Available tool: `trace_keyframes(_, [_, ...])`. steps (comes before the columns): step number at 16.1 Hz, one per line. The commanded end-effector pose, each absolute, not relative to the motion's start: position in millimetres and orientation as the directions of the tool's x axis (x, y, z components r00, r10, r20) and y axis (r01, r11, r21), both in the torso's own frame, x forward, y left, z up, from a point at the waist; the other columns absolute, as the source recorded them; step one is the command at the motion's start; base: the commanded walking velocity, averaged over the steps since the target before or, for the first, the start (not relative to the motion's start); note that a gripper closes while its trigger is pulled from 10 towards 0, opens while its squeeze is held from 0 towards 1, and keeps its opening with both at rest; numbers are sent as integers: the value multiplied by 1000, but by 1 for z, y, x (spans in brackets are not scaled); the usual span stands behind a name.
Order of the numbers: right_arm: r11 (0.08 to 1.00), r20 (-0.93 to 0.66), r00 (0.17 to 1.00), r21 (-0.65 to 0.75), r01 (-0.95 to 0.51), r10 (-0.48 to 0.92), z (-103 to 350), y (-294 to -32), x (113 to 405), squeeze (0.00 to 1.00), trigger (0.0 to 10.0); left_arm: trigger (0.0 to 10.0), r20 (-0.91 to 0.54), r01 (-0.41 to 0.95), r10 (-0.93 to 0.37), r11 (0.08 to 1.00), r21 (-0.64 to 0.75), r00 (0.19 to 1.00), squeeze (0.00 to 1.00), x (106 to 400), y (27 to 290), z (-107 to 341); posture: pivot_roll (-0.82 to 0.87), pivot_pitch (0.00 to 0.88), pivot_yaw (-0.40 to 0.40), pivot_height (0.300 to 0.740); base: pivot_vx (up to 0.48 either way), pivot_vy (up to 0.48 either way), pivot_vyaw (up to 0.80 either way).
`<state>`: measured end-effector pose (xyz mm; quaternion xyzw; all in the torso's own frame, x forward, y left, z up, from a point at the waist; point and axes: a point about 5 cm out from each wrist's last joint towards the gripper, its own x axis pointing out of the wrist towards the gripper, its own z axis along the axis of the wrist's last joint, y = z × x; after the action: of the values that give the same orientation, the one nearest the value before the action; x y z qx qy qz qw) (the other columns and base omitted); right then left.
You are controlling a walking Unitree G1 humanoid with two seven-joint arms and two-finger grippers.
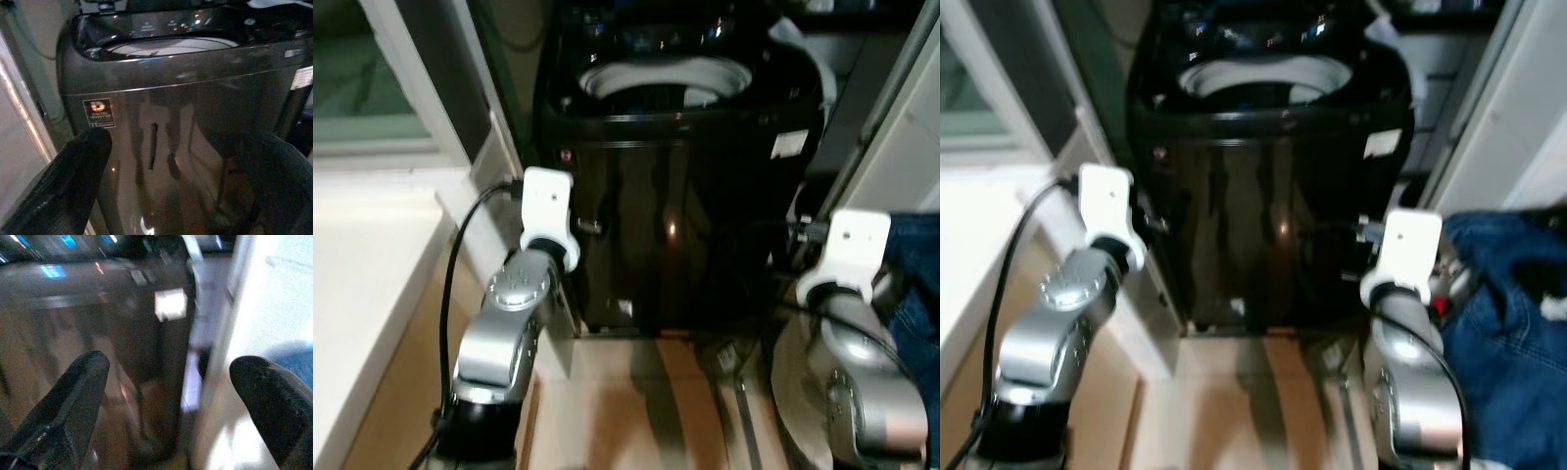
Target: Clothes washing
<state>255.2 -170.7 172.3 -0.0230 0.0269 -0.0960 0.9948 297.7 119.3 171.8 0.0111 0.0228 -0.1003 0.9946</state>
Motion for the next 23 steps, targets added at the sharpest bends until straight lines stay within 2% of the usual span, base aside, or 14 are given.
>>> trace_keyframes(1, [992,-17,992,-37,121,-121,182,-158,258,0,10000,10000,-47,130,-129,991,26,991,0,295,136,170,31,0,21,740,262,0,0])
trace_keyframes(3, [996,4,997,-32,81,-81,188,-153,263,0,10000,10000,-34,109,-107,993,36,994,0,292,141,173,54,0,-2,740,127,0,0])
trace_keyframes(5, [996,-4,997,-31,81,-81,187,-154,265,0,10000,10000,-16,154,-153,985,83,988,0,291,138,177,59,0,-6,740,0,0,0])
trace_keyframes(8, [989,-66,988,-44,138,-141,177,-162,263,0,10000,10000,-19,188,-187,977,100,982,0,291,134,178,50,0,1,740,0,0,0])
trace_keyframes(16, [981,-18,980,-2,196,-196,191,-170,253,0,10000,10000,8,252,-254,960,122,967,0,301,123,185,-11,0,57,740,0,330,-800])
trace_keyframes(18, [977,0,977,-2,212,-212,197,-171,251,0,10000,10000,29,255,-267,942,216,963,0,306,118,189,-21,0,65,740,0,0,-788])
trace_keyframes(21, [978,7,978,-23,207,-207,201,-171,252,0,10000,10000,16,272,-279,946,178,960,0,305,113,185,-27,0,63,740,0,-480,0])
trace_keyframes(23, [985,-1,986,-58,164,-165,204,-168,253,0,10000,10000,-14,226,-226,973,46,974,0,302,118,179,-14,0,37,740,0,0,0])
